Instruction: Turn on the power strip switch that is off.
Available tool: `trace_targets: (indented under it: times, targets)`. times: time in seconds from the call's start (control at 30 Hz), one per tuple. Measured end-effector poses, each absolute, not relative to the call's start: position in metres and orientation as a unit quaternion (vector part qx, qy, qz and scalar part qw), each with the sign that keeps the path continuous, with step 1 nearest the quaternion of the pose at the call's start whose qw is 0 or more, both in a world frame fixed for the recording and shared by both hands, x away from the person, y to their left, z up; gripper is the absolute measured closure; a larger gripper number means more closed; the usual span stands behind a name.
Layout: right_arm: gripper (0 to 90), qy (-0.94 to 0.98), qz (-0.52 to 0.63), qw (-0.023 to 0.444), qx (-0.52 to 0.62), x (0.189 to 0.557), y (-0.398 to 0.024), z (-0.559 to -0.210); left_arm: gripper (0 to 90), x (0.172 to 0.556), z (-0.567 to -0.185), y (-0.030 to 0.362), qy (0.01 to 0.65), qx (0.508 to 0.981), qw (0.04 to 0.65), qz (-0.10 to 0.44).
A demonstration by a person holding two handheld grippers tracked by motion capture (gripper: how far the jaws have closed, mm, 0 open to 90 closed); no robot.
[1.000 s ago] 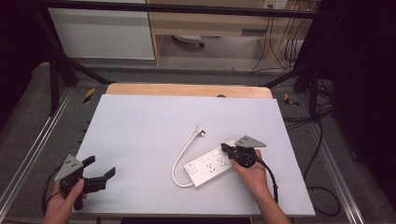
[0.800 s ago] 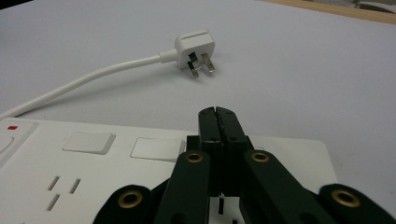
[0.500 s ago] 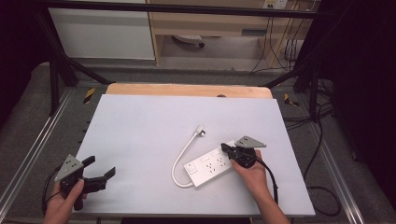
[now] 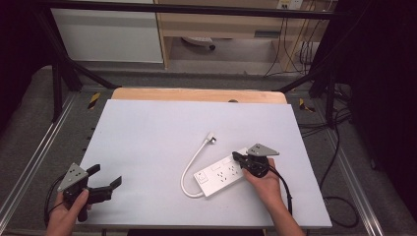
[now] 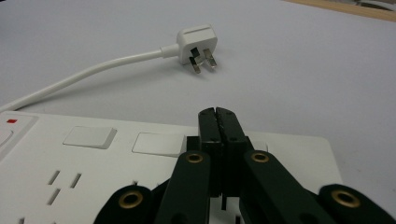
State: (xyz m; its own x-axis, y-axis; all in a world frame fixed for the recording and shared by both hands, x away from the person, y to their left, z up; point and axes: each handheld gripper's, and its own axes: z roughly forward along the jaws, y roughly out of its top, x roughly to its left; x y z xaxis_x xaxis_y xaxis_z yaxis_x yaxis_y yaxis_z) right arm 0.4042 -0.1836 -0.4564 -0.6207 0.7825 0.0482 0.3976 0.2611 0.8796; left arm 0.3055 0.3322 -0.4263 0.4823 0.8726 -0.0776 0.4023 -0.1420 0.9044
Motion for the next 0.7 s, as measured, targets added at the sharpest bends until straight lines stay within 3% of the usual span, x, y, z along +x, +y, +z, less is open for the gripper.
trace_targets:
  times: [0.7]
  targets:
    - [90.0, 0.741, 0.5, 0.22, 0.39, 0.403, -0.192, -0.446, 6.1, 0.306, -0.426, 0.332, 0.444, 0.716, 0.479, 0.247]
